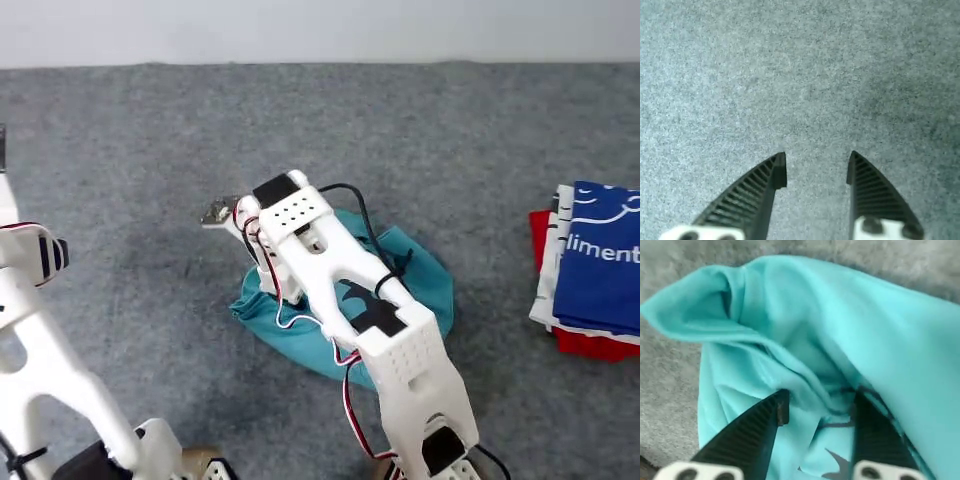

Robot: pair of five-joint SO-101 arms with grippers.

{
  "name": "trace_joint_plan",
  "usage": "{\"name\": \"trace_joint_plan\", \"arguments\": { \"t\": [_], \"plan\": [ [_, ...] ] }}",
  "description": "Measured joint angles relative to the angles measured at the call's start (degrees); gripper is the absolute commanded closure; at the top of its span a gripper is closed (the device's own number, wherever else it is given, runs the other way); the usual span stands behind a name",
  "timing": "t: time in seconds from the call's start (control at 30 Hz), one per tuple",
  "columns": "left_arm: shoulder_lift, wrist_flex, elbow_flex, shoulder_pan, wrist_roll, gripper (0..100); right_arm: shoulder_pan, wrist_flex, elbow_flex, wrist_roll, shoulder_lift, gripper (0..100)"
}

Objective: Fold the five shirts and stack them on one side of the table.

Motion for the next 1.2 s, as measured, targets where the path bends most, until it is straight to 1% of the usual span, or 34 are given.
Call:
{"name": "trace_joint_plan", "arguments": {
  "t": [0.07, 0.17, 0.37, 0.53, 0.67, 0.77, 0.87, 0.93, 1.03, 1.2],
  "plan": [
    [0.0, 0.0, 0.9, 0.0, 0.0, 80, 0.0, -0.1, 0.0, 0.0, 0.4, 98.6],
    [0.0, 0.0, 2.9, 0.0, 0.0, 80, 0.0, 0.0, 0.0, 0.0, 0.4, 98.8],
    [0.0, 0.0, 4.4, 0.1, 0.0, 80, 1.2, 4.3, -1.8, 1.6, 0.4, 98.9],
    [0.0, 0.0, 4.4, 0.1, 0.0, 80, 3.2, 4.3, -2.5, 1.9, -6.4, 98.9],
    [0.0, 0.0, 4.4, 0.1, 0.0, 80, 4.5, 4.3, -1.2, 2.1, -17.0, 98.9],
    [-0.6, 1.0, 4.4, 0.1, 0.0, 80, 6.2, 4.3, 4.0, 2.1, -27.1, 98.9],
    [-3.7, 1.6, 4.5, 0.1, 0.0, 80, 9.8, 4.3, 10.4, 3.0, -38.8, 98.9],
    [-6.0, 1.6, 4.5, 0.2, 0.0, 80, 12.7, 4.3, 14.6, 5.2, -47.0, 98.9],
    [-9.1, 2.4, 4.5, 2.4, 0.0, 80, 17.7, 4.4, 19.4, 9.5, -59.4, 98.9],
    [-13.1, 5.0, 4.5, 10.8, 0.6, 80, 29.3, 4.5, 22.6, 18.0, -76.0, 98.9]
  ]
}}
